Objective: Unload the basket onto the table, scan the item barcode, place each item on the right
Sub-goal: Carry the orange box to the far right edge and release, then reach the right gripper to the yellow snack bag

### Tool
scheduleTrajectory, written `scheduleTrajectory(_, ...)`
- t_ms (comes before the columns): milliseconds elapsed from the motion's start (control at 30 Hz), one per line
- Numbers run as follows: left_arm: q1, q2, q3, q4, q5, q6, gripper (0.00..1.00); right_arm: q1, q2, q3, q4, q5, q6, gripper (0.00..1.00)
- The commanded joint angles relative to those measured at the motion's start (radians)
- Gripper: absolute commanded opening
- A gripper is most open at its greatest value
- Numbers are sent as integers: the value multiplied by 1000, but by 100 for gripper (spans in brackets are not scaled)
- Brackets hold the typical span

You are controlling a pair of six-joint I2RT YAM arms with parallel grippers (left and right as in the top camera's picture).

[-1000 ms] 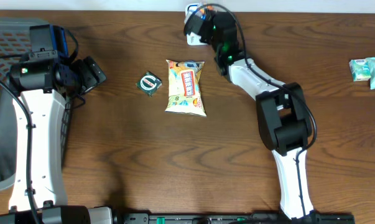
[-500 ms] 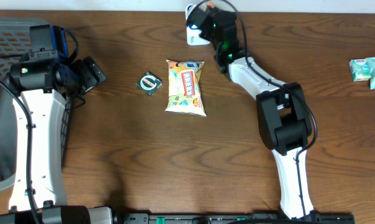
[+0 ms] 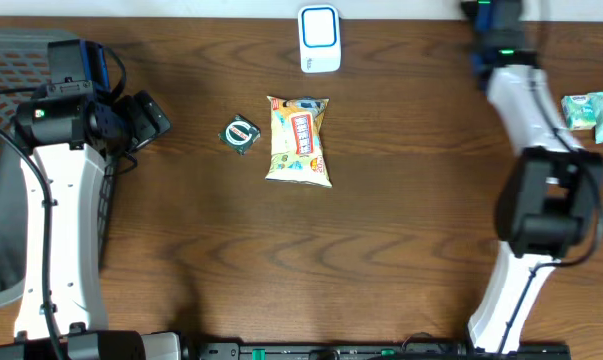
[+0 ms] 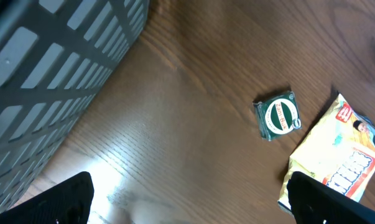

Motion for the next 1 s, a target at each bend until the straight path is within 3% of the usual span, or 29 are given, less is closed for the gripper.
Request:
scheduleTrajectory(0,2,0,7,-3,-6,-9,98,-97,-25,5,-128,57,55,4)
scheduleTrajectory(33,2,0,7,-3,-6,-9,98,-124,-25,5,-161,58,76,10)
scheduleTrajectory(67,2,0,7,-3,-6,-9,98,-145,-25,5,-186,58,87,24)
scheduleTrajectory(133,2,0,7,-3,-6,-9,98,-183,-25,5,-220,57,121,61)
scheduleTrajectory(200,2,0,7,-3,-6,-9,98,-215,-25,5,-242,43,161,80)
scheduleTrajectory(300,2,0,7,-3,-6,-9,98,-243,-25,5,-282,-52,172,97)
scheduleTrajectory(467,2,0,7,-3,-6,-9,97,-243,-25,5,-344,-399,172,99)
scheduleTrajectory(533,2,0,7,-3,-6,-9,98,-230,-25,5,-370,-743,209,99)
scheduleTrajectory(700,2,0,7,-3,-6,-9,98,-193,-25,5,-397,-1302,367,99)
scheduleTrajectory(800,2,0,7,-3,-6,-9,98,-146,-24,3,-417,-1390,413,99)
scheduleTrajectory(967,2,0,7,-3,-6,-9,98,-35,-21,-2,-515,-1378,414,99)
